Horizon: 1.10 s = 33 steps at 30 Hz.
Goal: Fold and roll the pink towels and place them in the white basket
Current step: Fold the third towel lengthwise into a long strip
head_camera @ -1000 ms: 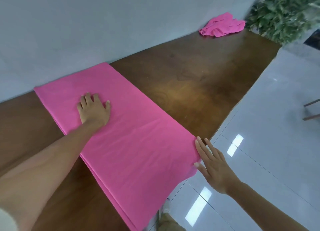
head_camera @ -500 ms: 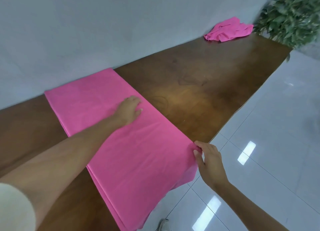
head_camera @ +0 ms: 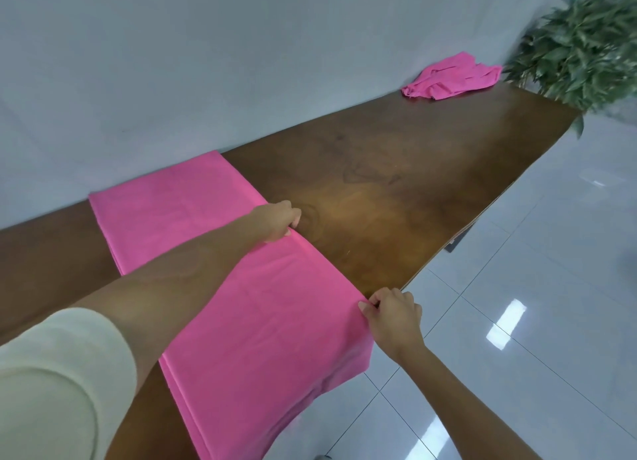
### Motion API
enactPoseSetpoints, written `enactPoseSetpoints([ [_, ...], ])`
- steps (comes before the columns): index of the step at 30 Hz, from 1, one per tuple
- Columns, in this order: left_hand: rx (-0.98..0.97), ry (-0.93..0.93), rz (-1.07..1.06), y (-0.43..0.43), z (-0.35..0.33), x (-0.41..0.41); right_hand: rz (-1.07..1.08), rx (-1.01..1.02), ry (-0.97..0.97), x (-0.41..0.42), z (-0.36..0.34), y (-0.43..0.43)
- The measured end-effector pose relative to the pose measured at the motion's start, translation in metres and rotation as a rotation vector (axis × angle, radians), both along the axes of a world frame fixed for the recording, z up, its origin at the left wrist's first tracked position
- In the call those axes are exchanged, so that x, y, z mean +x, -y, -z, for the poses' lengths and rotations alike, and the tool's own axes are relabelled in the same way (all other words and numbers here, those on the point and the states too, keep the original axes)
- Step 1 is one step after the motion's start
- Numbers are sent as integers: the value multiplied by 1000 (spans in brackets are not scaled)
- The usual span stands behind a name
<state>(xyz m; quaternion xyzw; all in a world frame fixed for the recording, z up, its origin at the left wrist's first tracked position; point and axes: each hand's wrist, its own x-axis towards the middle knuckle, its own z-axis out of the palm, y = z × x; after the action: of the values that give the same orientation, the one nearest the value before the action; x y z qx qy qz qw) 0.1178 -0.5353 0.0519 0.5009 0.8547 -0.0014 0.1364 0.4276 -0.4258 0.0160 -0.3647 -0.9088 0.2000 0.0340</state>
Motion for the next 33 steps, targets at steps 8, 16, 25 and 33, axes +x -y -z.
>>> enactPoseSetpoints([
  [8,-189,-94,-181,15,-12,-1,-134,-199,-215,25,5,-8],
  [16,-93,-67,-329,32,-9,-3,-186,-179,-117,41,16,-4],
  [25,-7,-111,-358,56,-35,3,-171,-101,-47,75,21,11],
  [33,101,-126,-341,98,-78,4,-156,39,-6,101,-5,32],
])
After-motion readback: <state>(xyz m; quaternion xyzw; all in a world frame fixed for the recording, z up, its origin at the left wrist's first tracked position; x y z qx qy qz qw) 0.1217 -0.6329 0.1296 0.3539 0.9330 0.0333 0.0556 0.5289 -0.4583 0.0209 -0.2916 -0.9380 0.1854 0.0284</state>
